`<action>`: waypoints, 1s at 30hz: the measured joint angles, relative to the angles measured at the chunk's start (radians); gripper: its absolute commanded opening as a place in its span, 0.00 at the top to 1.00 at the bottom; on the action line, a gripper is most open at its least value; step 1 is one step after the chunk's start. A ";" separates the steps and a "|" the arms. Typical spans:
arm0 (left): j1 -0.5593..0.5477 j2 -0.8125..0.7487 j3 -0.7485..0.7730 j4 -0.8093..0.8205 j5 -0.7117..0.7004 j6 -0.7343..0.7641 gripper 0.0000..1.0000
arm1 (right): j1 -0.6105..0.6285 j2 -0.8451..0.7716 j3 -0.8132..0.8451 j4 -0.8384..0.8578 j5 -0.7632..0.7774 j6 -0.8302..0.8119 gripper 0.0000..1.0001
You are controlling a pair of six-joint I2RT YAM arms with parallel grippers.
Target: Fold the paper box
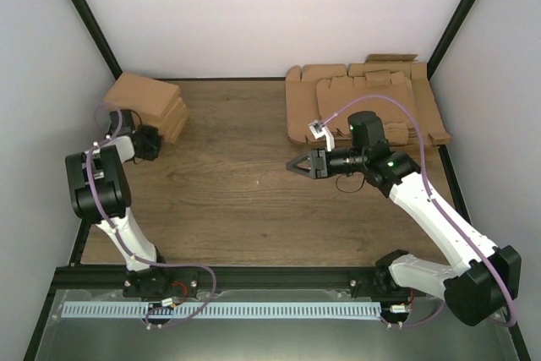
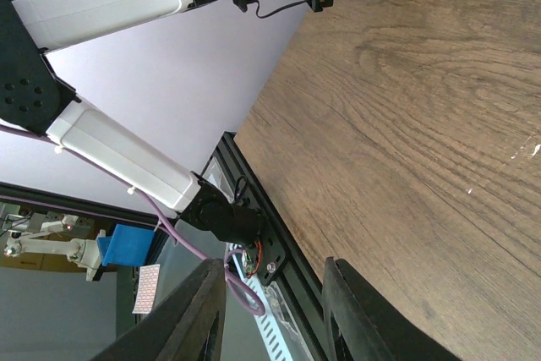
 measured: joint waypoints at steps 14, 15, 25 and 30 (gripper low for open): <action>-0.026 0.049 0.065 0.014 0.000 -0.029 0.96 | 0.000 -0.021 0.000 -0.013 0.008 0.000 0.65; -0.027 0.052 0.066 0.016 0.000 -0.031 0.96 | 0.000 -0.021 0.000 -0.015 0.008 0.000 0.65; -0.032 0.055 0.066 -0.002 -0.021 -0.027 0.96 | 0.000 -0.021 0.000 -0.015 0.010 0.000 0.65; -0.032 -0.045 0.006 -0.040 -0.058 0.022 0.96 | 0.000 -0.021 0.000 -0.018 0.047 -0.021 0.65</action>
